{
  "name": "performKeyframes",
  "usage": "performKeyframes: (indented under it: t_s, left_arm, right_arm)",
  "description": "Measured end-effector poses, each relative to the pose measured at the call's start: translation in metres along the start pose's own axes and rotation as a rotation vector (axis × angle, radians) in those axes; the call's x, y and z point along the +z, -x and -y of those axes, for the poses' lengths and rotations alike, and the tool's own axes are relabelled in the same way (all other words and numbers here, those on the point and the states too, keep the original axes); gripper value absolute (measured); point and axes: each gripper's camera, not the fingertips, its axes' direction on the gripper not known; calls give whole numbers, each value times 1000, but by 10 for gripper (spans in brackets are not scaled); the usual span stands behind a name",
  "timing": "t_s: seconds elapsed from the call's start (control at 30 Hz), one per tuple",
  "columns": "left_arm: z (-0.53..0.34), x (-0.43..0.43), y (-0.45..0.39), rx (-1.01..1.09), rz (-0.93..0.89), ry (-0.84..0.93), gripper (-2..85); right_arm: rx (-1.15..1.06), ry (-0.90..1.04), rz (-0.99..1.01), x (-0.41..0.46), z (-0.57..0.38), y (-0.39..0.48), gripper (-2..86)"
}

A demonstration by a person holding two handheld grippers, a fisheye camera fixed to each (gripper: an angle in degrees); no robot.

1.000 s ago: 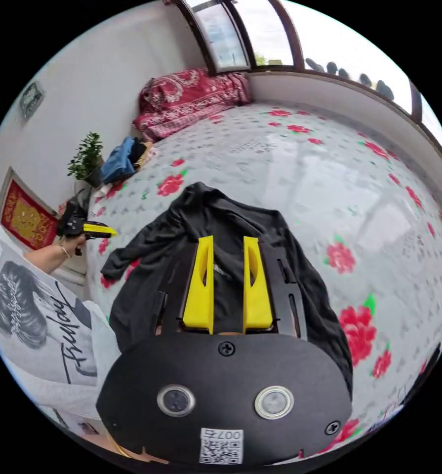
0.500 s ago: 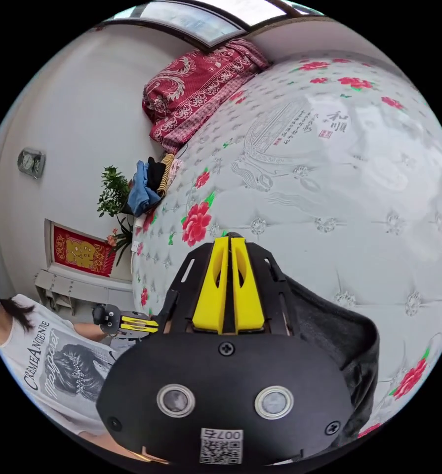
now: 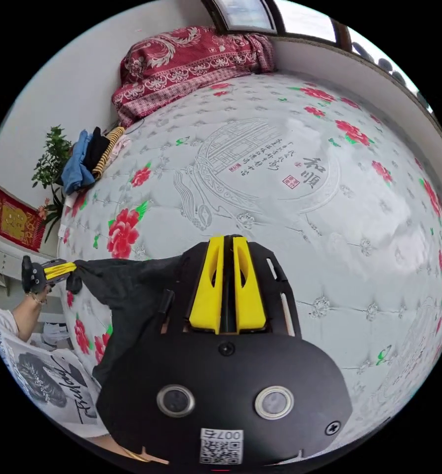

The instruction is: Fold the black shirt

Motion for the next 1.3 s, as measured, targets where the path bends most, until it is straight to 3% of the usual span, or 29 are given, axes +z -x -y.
performKeyframes:
  t_s: [0.17, 0.27, 0.37, 0.47, 0.6, 0.8, 1.07, 1.23, 1.3]
  left_arm:
    - [-52, -20, 32, -166, -158, -171, -10]
    - [-92, -38, 16, -59, -241, -267, -10]
    - [-125, -45, -36, 183, -353, -267, -10]
    - [-157, -40, -100, 353, -451, -205, -10]
    - [-201, -33, -172, 509, -402, -182, -9]
    - [-254, -15, -215, 617, -267, -189, -4]
    - [-293, -2, -250, 731, -129, -189, 12]
    - [-275, -9, -243, 655, -124, -227, -8]
    - [-245, -25, -233, 598, -126, -304, -9]
  right_arm:
    - [-39, -250, 58, -79, -93, 33, 21]
    - [-53, -302, -28, -125, -195, 70, 19]
    - [25, -208, -156, -148, -303, 108, 10]
    - [173, -81, -147, -151, -396, 145, 5]
    - [258, 44, -198, -133, -473, 197, 20]
    - [198, 141, -308, -96, -509, 224, 106]
    - [-55, 271, -325, -72, -524, 242, 67]
    - [1, 151, -326, -96, -518, 232, 11]
    - [75, 13, -270, -122, -508, 214, 4]
